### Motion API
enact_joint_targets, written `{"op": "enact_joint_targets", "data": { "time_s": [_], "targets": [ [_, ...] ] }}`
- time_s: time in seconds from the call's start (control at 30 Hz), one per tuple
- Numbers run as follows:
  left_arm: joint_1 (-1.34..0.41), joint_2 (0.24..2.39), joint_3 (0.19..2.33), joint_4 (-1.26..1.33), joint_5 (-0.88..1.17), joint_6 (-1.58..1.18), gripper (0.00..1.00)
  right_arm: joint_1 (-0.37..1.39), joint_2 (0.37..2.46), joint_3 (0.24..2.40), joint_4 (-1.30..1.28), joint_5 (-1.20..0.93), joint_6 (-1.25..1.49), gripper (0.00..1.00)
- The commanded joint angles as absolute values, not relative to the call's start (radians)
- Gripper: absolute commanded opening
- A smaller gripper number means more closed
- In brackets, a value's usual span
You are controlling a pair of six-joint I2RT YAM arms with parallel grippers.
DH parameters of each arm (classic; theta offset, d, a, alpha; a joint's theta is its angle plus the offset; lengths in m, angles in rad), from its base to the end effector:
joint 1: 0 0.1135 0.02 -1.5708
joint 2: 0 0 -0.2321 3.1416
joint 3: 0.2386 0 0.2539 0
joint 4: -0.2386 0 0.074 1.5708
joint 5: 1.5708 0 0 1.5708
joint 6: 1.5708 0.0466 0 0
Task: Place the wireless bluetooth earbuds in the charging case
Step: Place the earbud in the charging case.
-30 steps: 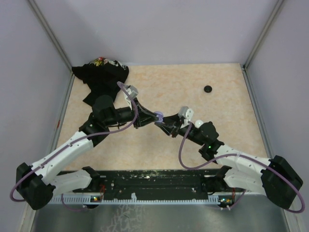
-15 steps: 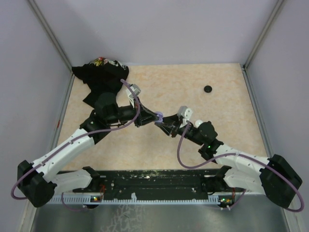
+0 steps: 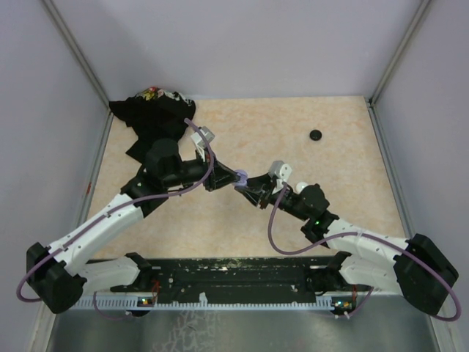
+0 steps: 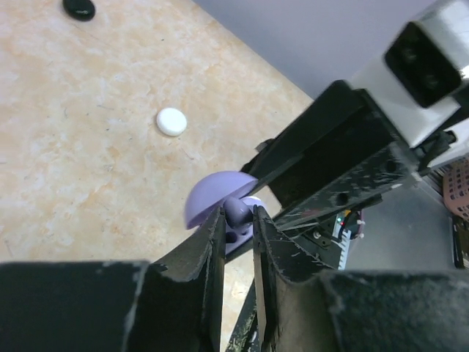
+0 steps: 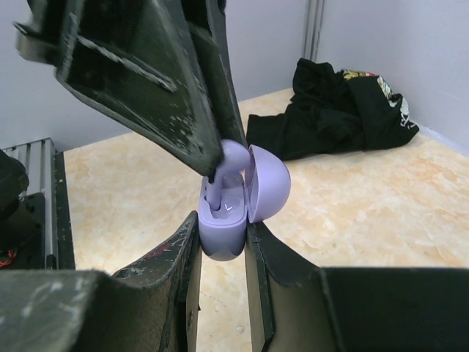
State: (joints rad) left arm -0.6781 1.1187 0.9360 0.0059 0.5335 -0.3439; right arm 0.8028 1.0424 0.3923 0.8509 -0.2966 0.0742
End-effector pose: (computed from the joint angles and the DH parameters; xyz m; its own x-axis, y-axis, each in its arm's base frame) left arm 0.2067 -0.1969 0.3164 -0.4425 -0.0163 -0.8966 0.8294 0.3728 -0.4161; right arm 0.1652 0.1906 0.2360 0.0724 0.1771 -0.9815 -0.8947 0.4465 0.0145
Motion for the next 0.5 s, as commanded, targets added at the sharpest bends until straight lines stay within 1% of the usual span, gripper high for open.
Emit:
{"op": "enact_joint_targets", "data": {
  "time_s": [0.0,0.17,0.23,0.37,0.47],
  "targets": [
    [-0.668,1.123,0.952,-0.072,0.439,-0.336,0.26,0.812,1.010,0.417,1.000,-0.327,0.100,0.00],
    [-0.668,1.130,0.961,-0.088,0.430,-0.349,0.26,0.811,1.013,0.418,1.009,-0.339,0.112,0.00],
    [-0.668,1.128,0.959,-0.080,0.441,-0.350,0.28,0.812,1.011,0.420,1.006,-0.342,0.110,0.00],
    [-0.668,1.121,0.960,-0.069,0.458,-0.351,0.37,0.812,1.021,0.420,1.003,-0.344,0.108,0.00],
    [-0.667,1.112,0.967,-0.078,0.450,-0.350,0.43,0.812,1.030,0.418,1.006,-0.342,0.108,0.00]
  ]
}}
